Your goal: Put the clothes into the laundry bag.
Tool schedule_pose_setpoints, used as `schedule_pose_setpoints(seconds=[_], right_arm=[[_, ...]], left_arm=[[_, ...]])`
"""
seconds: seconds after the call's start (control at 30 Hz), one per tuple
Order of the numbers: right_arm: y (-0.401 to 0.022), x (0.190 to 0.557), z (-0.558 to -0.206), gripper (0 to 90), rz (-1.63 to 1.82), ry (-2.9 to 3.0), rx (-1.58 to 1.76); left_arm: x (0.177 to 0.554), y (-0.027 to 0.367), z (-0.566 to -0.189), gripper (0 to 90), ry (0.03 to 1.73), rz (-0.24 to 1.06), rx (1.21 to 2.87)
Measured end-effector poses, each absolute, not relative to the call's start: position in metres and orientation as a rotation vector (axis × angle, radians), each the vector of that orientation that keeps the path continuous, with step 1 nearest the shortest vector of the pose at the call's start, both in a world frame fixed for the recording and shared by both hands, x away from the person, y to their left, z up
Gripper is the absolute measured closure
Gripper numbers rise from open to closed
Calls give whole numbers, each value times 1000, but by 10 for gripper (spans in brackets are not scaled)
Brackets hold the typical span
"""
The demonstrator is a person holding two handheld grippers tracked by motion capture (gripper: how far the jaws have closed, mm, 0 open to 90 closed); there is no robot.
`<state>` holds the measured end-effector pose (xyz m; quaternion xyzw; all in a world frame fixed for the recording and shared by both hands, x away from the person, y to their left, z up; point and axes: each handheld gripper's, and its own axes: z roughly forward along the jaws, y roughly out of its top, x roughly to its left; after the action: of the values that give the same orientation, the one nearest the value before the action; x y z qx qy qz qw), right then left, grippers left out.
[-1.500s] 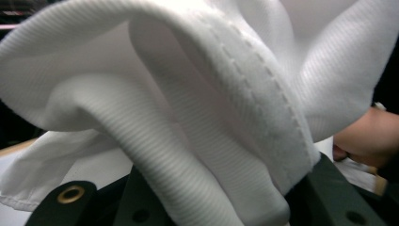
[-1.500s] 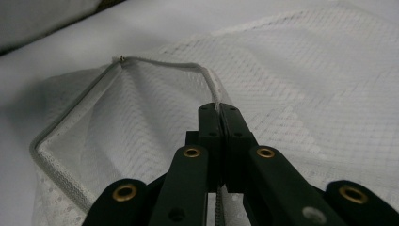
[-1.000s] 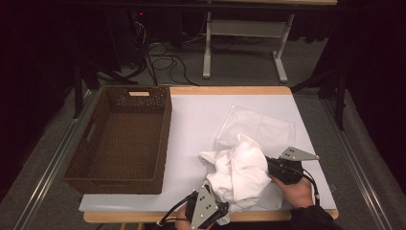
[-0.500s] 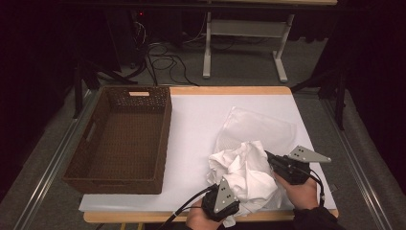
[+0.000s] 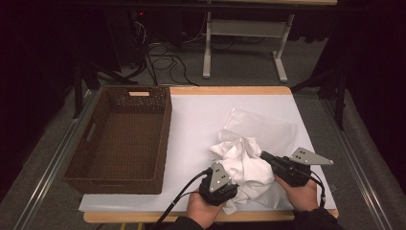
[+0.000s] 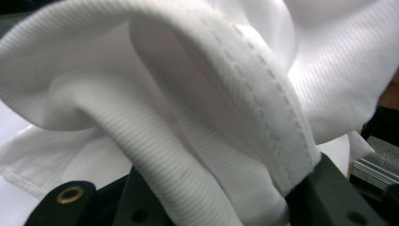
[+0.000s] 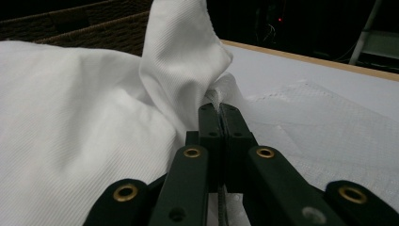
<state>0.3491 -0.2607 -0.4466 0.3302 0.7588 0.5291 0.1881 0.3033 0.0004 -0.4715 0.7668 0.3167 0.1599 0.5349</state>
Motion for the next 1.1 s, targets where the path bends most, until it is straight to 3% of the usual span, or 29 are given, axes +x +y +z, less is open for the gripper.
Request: schedule_pose_setpoints(seconds=[0.8,0.9,1.1], right_arm=[[-260,340,-444,900,1527,2133,880],[-261,341,-446,900,1517,2136,884],[-262,341,-448,900,1517,2138,896]], left_arm=[[339,-39,-498,603,957,247,1933],[332,-35,-496,499,913,283,1908],[314,-20,-491,183,885,387,1857]])
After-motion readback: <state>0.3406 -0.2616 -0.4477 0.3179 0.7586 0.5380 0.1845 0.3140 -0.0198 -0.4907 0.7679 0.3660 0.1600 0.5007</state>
